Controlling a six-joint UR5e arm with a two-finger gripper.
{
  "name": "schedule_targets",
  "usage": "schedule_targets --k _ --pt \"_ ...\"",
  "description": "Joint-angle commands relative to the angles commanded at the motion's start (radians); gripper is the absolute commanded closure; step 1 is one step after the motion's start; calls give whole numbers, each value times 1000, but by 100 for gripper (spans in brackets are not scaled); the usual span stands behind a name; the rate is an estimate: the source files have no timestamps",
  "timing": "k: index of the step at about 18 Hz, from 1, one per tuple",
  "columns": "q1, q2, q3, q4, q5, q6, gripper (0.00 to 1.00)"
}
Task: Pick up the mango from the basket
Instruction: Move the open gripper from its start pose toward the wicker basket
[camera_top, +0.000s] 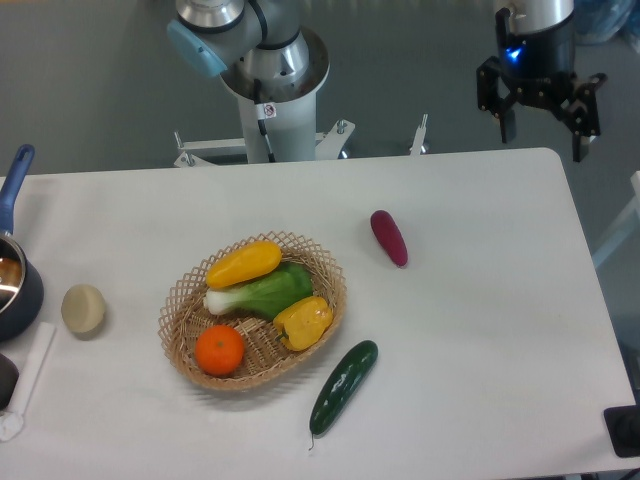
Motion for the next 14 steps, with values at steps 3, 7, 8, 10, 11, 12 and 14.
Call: schedule_targets --k 3,7,8,10,11,12,14 --pt "2 0 2 -2 -29 -8 0" --pt "-9 -2 -6 -3 -35 -18 0" --pt "-9 -2 -21 -2 -40 -29 0" --pt "-14 6 -58 2 -58 -57 0" --pt "-15 8 -63 2 -72 -75 0" --pt "-21 8 -63 2 -81 -106 0" --pt "-44 6 -63 2 -92 -191 0"
